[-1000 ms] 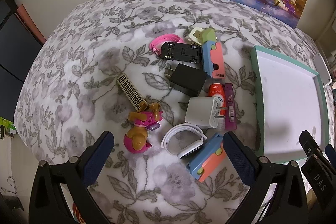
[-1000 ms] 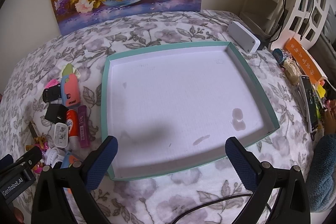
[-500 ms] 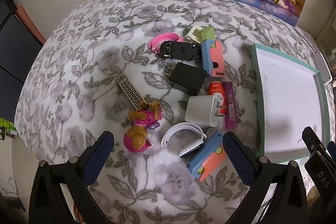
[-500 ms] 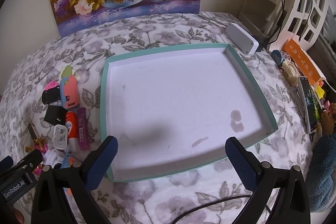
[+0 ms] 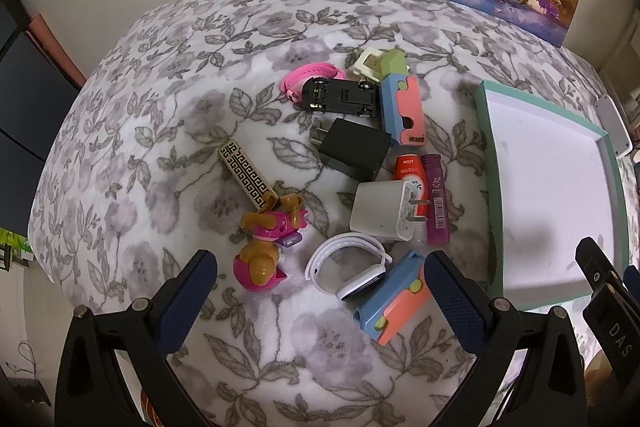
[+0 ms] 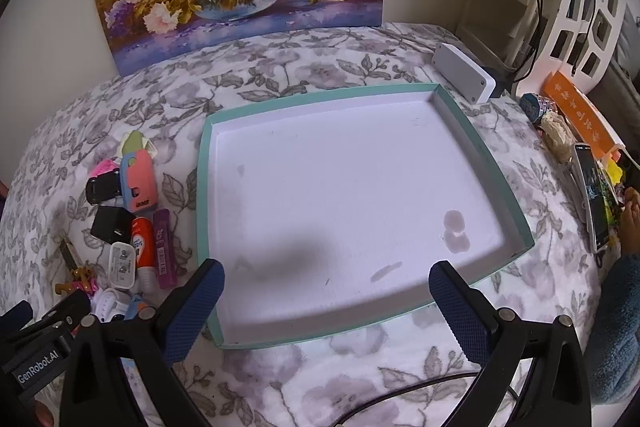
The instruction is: Organize rigid objects
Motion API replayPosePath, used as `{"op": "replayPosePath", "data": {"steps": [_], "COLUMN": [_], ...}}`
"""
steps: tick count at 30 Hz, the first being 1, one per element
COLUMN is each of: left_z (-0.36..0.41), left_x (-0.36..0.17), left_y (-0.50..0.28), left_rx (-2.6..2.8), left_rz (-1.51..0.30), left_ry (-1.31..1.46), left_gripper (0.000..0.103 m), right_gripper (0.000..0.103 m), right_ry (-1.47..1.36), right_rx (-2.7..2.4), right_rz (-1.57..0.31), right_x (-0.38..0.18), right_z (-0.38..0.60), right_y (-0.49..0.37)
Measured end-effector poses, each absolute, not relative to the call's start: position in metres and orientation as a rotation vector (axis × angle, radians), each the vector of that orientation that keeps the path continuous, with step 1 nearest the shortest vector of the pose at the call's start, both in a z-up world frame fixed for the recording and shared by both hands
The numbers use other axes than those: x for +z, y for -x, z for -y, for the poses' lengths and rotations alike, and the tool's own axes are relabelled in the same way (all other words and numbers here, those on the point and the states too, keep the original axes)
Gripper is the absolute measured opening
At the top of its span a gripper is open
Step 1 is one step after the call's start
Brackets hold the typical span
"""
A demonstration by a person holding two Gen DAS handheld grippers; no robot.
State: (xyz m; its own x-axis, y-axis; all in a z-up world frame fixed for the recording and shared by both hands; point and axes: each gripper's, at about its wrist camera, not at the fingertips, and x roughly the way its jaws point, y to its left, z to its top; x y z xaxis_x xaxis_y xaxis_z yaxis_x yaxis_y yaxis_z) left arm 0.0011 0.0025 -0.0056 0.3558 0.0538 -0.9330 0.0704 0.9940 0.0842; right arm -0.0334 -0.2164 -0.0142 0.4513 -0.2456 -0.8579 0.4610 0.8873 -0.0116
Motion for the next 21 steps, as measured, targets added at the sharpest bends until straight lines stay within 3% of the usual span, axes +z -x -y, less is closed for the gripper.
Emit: {"op": "replayPosePath", "data": {"steps": [21], "left_z": [-0.0053], "left_x": [-0.0049], "left_y": [-0.0024], "left_rx": [-0.015], "left_rz": [-1.208], "left_ry": [-0.115], "left_gripper": [0.103], "right_gripper": [0.103], "right_ry": [-0.225], "right_rx": [-0.426], "right_rz": [-1.024], "right_x": [-0.0151], "right_z": [0.2145], "right_y": [0.0315]}}
